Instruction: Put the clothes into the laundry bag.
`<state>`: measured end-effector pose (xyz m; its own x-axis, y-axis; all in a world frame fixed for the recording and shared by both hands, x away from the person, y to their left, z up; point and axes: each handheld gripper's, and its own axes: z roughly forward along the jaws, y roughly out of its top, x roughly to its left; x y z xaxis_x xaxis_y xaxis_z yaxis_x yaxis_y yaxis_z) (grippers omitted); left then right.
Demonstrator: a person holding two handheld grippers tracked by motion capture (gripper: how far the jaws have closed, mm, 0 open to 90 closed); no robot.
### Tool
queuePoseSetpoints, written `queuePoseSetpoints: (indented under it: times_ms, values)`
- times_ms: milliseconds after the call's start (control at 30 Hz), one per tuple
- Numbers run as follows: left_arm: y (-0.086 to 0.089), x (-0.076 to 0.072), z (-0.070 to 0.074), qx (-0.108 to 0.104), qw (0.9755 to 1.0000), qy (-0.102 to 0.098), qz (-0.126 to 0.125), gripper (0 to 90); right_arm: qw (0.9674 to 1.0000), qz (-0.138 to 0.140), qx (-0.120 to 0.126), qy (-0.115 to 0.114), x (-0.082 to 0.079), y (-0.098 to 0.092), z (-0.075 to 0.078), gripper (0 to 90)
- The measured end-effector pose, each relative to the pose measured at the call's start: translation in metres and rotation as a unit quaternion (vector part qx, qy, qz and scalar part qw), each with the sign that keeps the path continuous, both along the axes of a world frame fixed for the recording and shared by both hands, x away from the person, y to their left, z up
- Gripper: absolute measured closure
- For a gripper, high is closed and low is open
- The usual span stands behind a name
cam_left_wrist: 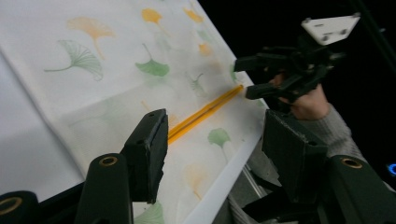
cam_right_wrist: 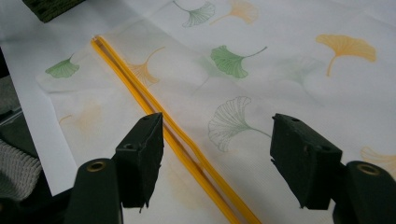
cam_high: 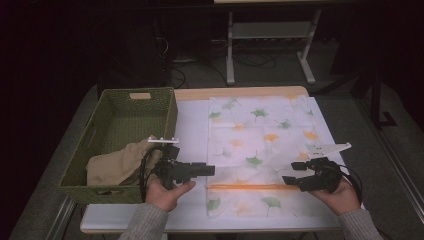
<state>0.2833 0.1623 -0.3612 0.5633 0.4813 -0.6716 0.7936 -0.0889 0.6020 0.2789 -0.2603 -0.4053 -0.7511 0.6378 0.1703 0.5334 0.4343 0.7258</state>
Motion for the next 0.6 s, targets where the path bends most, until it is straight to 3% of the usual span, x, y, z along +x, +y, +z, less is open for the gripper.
queuePoseSetpoints:
  times_ms: [167, 400, 600]
  values:
    - [0.009, 0.003, 0.009, -0.010, 0.9999, 0.008, -0.003, 38.6, 0.9999, 0.005, 0.010, 0.002, 0.004, 0.007, -0.002, 33.0]
    - [0.029, 0.006, 0.028, -0.006, 0.9999, -0.005, -0.013, 36.8, 0.9999, 0.007, 0.009, 0.001, 0.005, 0.007, -0.003, 32.9]
    - [0.058, 0.010, 0.040, -0.007, 0.9999, -0.012, 0.009, 34.7, 0.9999, 0.006, 0.010, 0.007, 0.006, 0.005, -0.004, 32.1]
